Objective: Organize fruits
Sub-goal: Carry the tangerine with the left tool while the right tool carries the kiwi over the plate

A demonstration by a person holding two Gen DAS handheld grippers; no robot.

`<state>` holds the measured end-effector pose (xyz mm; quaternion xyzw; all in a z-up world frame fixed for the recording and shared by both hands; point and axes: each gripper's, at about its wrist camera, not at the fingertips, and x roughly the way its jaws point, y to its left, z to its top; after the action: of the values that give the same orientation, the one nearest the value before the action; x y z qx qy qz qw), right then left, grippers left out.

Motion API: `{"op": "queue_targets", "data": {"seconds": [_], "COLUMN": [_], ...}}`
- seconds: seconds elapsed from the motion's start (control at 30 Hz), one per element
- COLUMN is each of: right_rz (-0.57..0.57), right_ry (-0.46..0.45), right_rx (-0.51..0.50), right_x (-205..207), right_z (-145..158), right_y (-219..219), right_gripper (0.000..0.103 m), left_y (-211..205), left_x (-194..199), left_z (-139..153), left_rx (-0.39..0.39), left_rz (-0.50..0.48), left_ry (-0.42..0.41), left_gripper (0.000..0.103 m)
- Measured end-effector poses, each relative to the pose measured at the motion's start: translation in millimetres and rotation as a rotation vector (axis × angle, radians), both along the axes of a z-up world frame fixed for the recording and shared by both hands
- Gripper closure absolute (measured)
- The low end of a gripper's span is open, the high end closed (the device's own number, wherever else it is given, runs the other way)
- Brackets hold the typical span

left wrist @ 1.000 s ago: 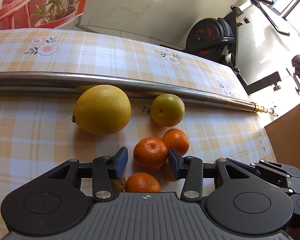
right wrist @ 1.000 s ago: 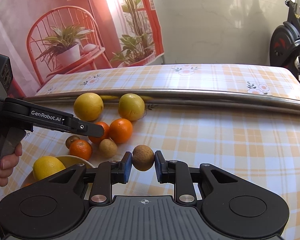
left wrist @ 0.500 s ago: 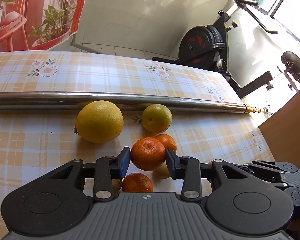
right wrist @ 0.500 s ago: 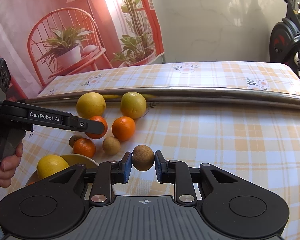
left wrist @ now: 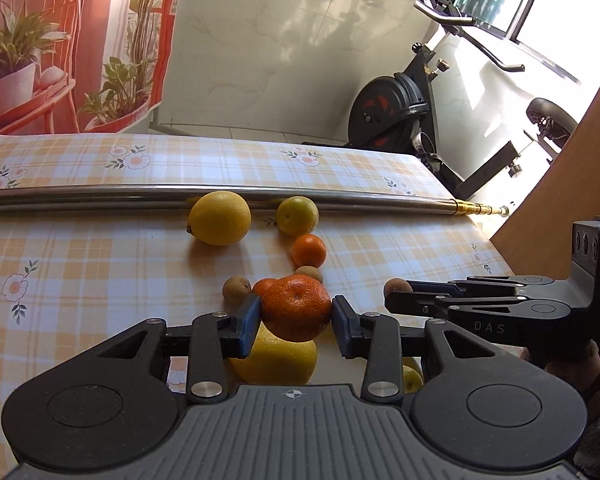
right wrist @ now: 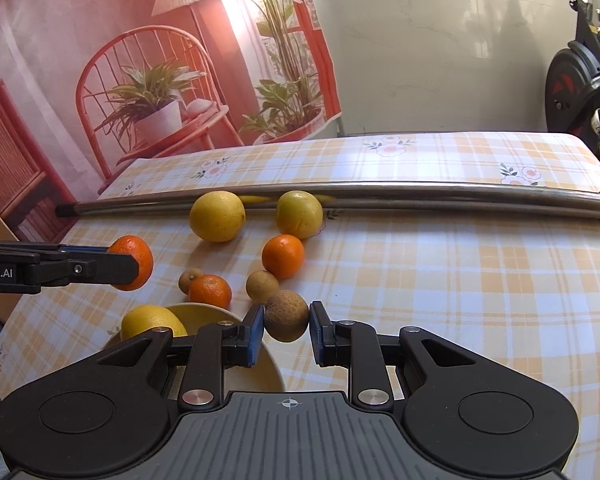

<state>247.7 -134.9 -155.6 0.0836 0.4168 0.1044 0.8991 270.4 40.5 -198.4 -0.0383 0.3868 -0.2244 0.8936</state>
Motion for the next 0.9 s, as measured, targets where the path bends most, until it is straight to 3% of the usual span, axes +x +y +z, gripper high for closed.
{"op": "queue_targets", "data": {"seconds": [0.4, 0.63, 0.9], "right_rz": [0.053, 0.068, 0.07], "right_ry": [0.034, 0.03, 0.036], "right_rx": [-0.009, -0.016, -0.019], "right_x": [-18, -22, -23], "right_z": [-4, -1, -1], "right_y": [22, 25, 25], "right_gripper": [0.081, 0.081, 0.081], "left_y": [8, 5, 4], "left_x": [-43, -45, -45], "left_z": [-32, -44, -56], "left_rx": [0.004, 0.08, 0.181], "left_rz": [-0.016, -0.028, -0.005], "left_ry": [0.113, 0.156, 0.151], "left_gripper": [0.062, 0.062, 0.062]}}
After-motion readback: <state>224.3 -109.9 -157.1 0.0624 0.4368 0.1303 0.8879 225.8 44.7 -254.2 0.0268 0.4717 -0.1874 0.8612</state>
